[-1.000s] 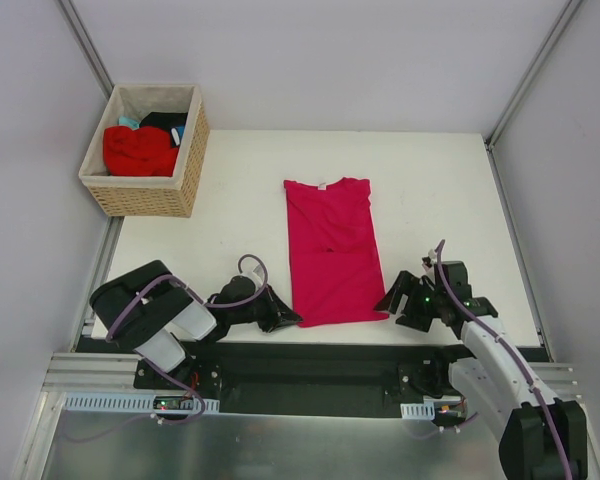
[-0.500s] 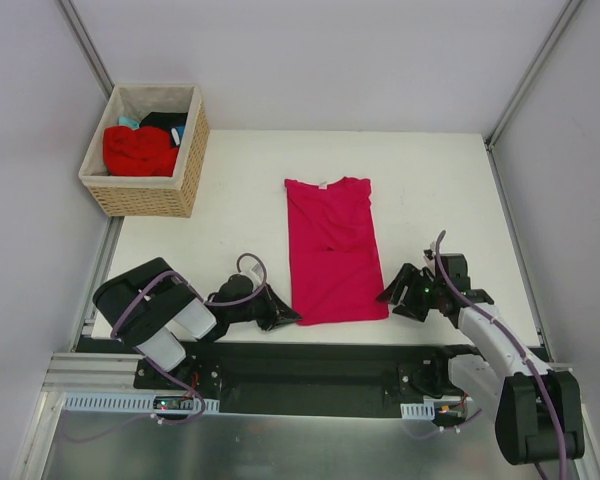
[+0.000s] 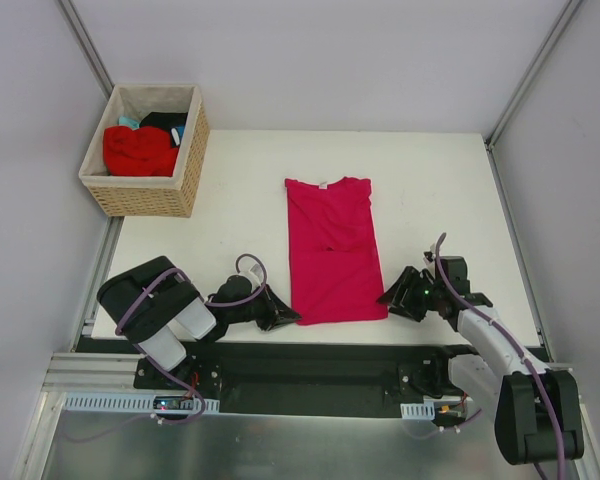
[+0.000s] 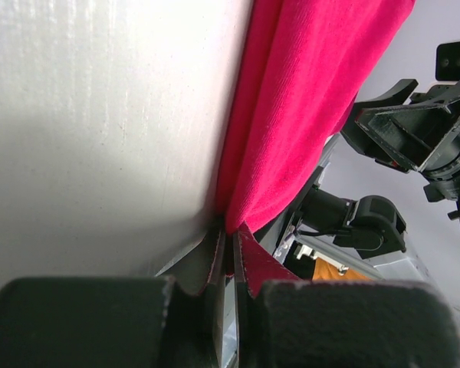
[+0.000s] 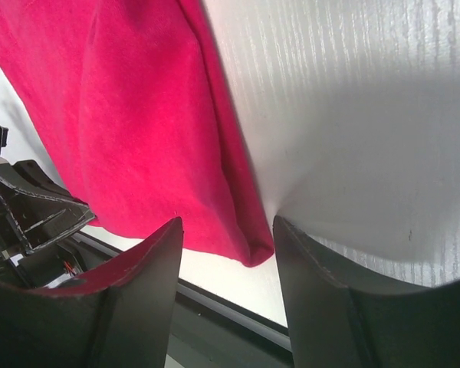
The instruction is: Fold and stack the t-shirts
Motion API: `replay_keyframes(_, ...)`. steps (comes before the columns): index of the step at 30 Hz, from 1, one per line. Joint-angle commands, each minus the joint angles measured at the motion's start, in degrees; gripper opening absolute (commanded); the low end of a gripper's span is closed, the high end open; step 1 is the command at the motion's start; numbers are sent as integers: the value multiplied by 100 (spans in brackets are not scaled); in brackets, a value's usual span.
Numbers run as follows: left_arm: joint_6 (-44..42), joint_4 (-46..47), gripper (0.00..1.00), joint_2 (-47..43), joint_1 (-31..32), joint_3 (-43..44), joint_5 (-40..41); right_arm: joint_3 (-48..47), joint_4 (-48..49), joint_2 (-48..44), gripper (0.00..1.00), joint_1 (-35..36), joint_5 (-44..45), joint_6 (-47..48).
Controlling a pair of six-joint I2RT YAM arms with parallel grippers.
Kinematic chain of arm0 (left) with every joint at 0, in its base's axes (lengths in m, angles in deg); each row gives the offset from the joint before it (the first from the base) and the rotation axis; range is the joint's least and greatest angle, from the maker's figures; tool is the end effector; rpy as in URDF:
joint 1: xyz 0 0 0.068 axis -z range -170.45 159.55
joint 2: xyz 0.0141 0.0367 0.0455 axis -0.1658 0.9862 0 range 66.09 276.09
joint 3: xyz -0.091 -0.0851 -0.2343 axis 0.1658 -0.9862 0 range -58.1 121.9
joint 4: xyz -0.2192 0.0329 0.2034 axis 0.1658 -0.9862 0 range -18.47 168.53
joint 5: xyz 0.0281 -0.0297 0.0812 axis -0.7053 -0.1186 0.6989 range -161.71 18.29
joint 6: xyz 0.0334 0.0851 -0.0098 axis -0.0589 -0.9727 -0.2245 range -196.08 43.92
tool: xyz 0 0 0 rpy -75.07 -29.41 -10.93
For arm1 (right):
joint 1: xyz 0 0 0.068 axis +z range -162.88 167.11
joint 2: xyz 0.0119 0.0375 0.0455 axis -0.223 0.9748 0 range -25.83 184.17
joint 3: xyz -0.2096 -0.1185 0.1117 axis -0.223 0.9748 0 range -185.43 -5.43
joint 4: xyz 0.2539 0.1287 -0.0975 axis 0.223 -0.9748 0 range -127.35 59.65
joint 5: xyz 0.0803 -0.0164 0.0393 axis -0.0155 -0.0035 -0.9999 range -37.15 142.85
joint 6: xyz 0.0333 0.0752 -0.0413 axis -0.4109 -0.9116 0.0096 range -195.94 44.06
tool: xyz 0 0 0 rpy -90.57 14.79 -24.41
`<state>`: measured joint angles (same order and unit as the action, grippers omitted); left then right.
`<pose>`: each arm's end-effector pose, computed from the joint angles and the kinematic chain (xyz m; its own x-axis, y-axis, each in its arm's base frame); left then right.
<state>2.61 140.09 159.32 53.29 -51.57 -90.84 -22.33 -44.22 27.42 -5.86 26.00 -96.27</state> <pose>0.1607 -0.1914 0.0220 -0.9110 -0.4104 -0.0409 -0.1309 0.3817 -0.9150 0.2212 0.0650 0.0838 -0.8528 0.2073 -0.4793 -0.1062 0.8298 0.5478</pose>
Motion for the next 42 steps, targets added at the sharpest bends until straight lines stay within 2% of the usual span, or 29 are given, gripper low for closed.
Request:
replay_keyframes(1, -144, -584, 0, 169, -77, -178, 314, 240, -240, 132, 54, 0, 163, -40)
replay_keyframes(12, -135, -593, 0, 169, -77, -187, 332, 267, -134, 141, 45, 237, 180, -234)
replay_keyframes(18, -127, -584, 0, 187, -86, -204, 340, 302, -99, 159, 35, 396, 250, -339)
replay_keyframes(24, -144, -557, 0, 178, -94, -213, 332, 249, -98, 247, 18, 466, 329, -374)
replay_keyframes(27, -153, -566, 0, 160, -103, -187, 323, 153, -177, 291, 1, 484, 391, -357)
replay_keyframes(32, -284, -662, 0, 20, -121, -90, 244, -32, -292, 247, 1, 536, 479, -278)
replay_keyframes(35, -529, -1241, 0, -339, -130, 147, 217, -242, -432, 177, 1, 589, 567, -225)
replay_keyframes(40, -1171, -3136, 0, -1322, -164, 981, 462, -743, -713, 45, 1, 660, 699, -129)
replay_keyframes(42, -1427, -3439, 0, -1491, -243, 1288, 481, -1015, -766, 88, 1, 668, 760, -120)
